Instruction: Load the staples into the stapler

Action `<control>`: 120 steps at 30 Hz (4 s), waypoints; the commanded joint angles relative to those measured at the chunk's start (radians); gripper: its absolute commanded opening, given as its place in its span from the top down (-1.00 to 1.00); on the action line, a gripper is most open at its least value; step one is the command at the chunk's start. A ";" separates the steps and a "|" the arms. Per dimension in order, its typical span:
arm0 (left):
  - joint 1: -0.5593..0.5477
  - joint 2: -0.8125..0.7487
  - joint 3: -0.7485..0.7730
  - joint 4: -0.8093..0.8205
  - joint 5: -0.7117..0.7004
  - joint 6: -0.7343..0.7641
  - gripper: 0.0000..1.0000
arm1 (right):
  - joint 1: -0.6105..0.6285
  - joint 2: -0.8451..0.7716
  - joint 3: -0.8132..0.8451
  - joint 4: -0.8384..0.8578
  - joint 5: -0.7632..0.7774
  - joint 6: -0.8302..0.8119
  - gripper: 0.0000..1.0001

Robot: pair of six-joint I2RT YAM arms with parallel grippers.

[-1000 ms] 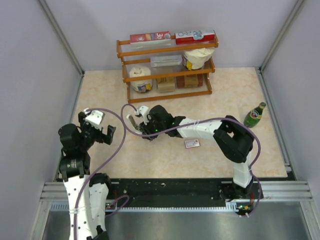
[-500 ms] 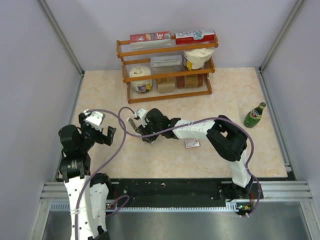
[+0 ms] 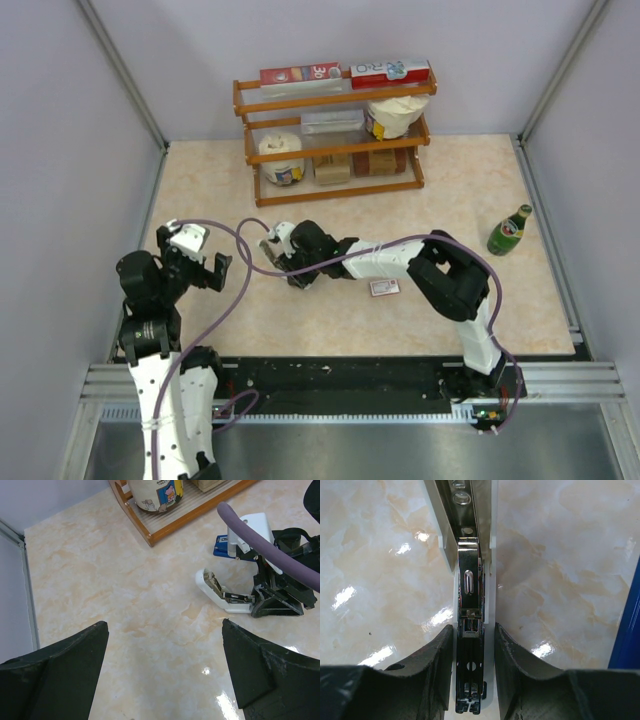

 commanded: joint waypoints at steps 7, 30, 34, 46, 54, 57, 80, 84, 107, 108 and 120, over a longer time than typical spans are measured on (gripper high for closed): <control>0.013 -0.017 -0.011 0.036 0.021 0.008 -0.97 | 0.018 0.015 0.043 0.019 0.025 0.007 0.62; 0.026 -0.024 -0.014 0.041 0.027 0.006 -0.97 | 0.047 0.015 0.028 0.013 0.071 -0.015 0.28; 0.027 -0.024 -0.016 0.041 0.029 0.006 -0.97 | 0.046 0.017 0.028 0.013 0.072 -0.015 0.25; 0.027 -0.028 -0.016 0.042 0.030 0.006 -0.98 | 0.049 0.018 0.028 0.008 0.072 -0.015 0.17; 0.033 -0.029 -0.019 0.042 0.035 0.008 -0.98 | 0.052 -0.023 0.029 0.005 0.075 -0.041 -0.06; 0.032 -0.029 -0.017 0.042 0.039 0.008 -0.97 | 0.052 -0.060 0.029 0.002 0.078 -0.049 -0.13; 0.030 -0.031 -0.024 0.001 0.266 0.083 -0.97 | -0.181 -0.713 -0.241 -0.180 -0.023 -0.415 -0.54; 0.021 0.012 -0.001 -0.044 0.305 0.124 -0.97 | -0.282 -0.825 -0.325 -0.180 -0.040 -0.405 -0.60; -0.772 0.857 0.576 -0.242 -0.125 0.673 -0.98 | -0.661 -1.134 -0.545 -0.108 -0.305 -0.368 -0.98; -0.790 0.894 0.593 -0.249 -0.129 0.702 -0.98 | -0.693 -1.144 -0.549 -0.108 -0.329 -0.365 -0.98; -0.875 1.282 0.815 -0.295 -0.275 0.906 -0.97 | -0.784 -1.144 -0.554 -0.090 -0.336 -0.306 -0.98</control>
